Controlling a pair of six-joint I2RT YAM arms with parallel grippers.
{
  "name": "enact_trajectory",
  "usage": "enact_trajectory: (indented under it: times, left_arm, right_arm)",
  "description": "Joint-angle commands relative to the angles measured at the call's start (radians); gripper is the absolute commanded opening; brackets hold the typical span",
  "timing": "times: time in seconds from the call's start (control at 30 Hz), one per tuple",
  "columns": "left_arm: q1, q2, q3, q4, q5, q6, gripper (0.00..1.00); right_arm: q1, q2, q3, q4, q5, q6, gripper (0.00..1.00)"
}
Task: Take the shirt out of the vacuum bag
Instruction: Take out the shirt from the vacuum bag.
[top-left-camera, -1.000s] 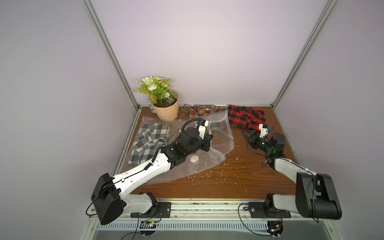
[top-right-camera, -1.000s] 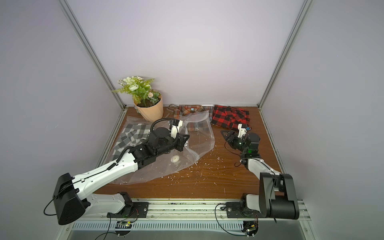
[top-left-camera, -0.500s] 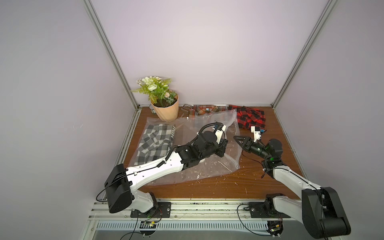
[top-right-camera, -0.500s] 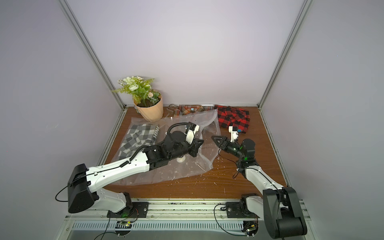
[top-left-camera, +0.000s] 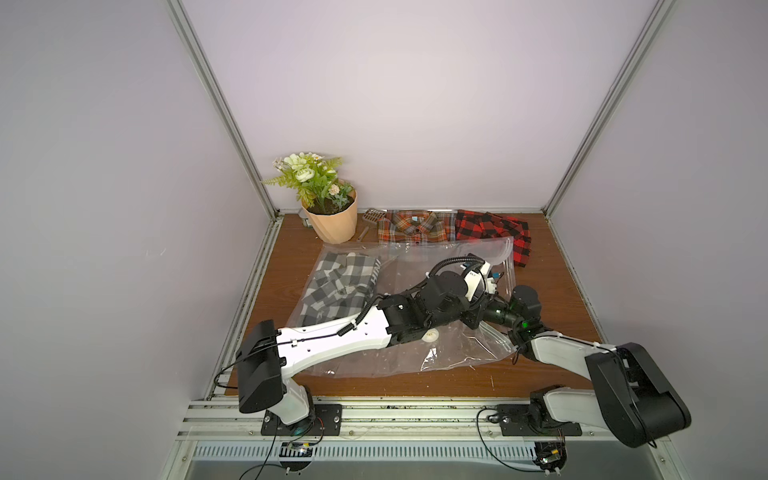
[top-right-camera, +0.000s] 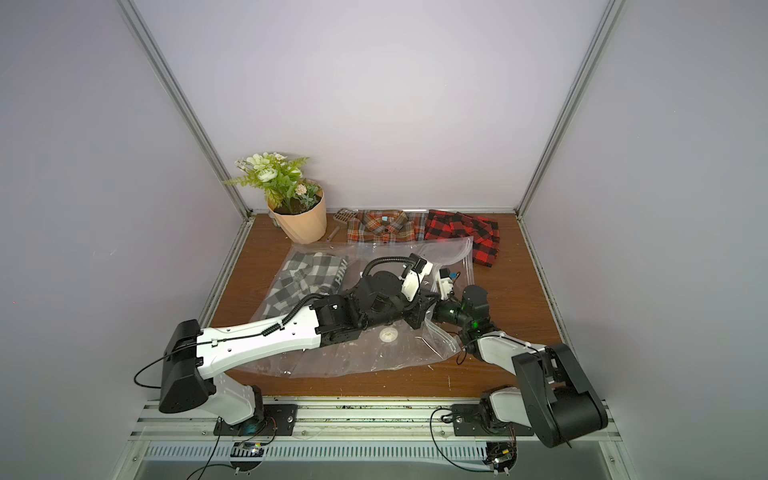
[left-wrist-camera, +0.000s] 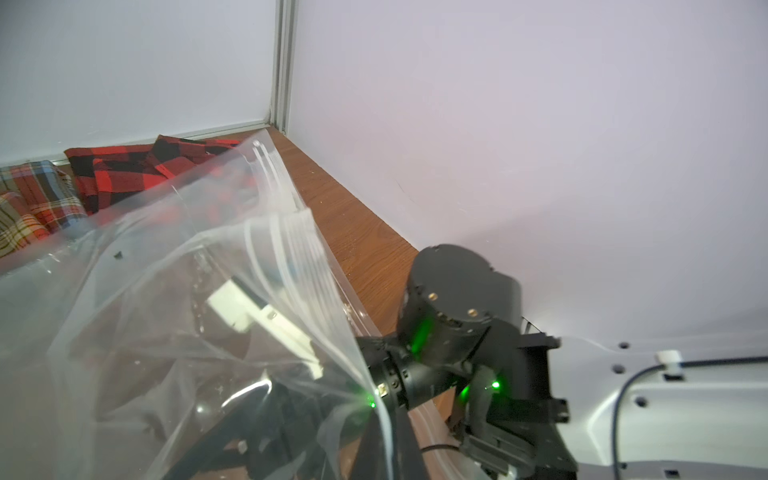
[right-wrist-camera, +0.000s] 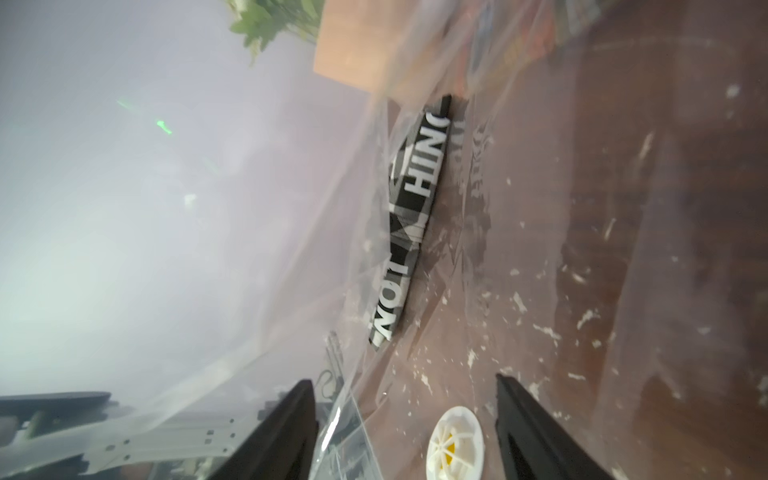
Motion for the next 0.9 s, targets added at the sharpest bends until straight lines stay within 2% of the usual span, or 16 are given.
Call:
enact_trajectory:
  times: [0.0,0.13,0.3,0.4,0.43,0.47,0.5,0.53,0.6,0.67,0.7,0.77,0.87]
  left_arm:
    - [-0.019,0.004,0.045,0.053,0.023,-0.016,0.00]
    - [-0.033,0.008,0.052,0.066,0.035,-0.026,0.00]
    - [-0.038,0.016,0.044,0.100,0.068,-0.058,0.01]
    - [-0.036,-0.002,0.031,0.100,0.056,-0.054,0.02]
    - [-0.030,-0.013,0.027,0.089,0.044,-0.053,0.06]
    - [-0.016,-0.033,0.013,0.092,0.048,-0.061,0.20]
    - [0.012,-0.055,-0.011,0.108,0.074,-0.082,0.41]
    - [0.041,-0.078,-0.035,0.125,0.100,-0.109,0.54]
    - [0.104,-0.142,-0.089,0.149,0.114,-0.153,0.71]
    - [0.145,-0.204,-0.107,0.122,0.081,-0.149,0.84]
    - [0.167,-0.235,-0.106,0.098,0.067,-0.140,0.99]
    - [0.227,-0.287,-0.088,0.032,0.057,-0.130,1.00]
    - [0.373,-0.364,-0.072,-0.078,0.057,-0.133,1.00]
  right_arm:
    - [0.040,0.101,-0.030,0.215,-0.039,0.024,0.72]
    - [0.090,0.297,-0.039,0.440,-0.032,0.100,0.72]
    - [0.147,0.574,-0.024,0.863,-0.010,0.287,0.71]
    - [0.160,0.650,-0.017,0.904,0.013,0.297,0.71]
    - [0.162,0.655,-0.020,0.892,0.022,0.284,0.71]
    - [0.165,0.651,-0.023,0.859,0.030,0.265,0.71]
    - [0.167,0.641,-0.023,0.816,0.041,0.240,0.71]
    - [0.170,0.632,-0.022,0.780,0.050,0.221,0.72]
    - [0.176,0.611,-0.014,0.699,0.062,0.182,0.72]
    - [0.176,0.599,-0.015,0.660,0.076,0.159,0.72]
    - [0.176,0.598,-0.011,0.641,0.078,0.150,0.72]
    - [0.176,0.607,-0.007,0.633,0.078,0.147,0.72]
    - [0.176,0.632,-0.001,0.663,0.071,0.167,0.71]
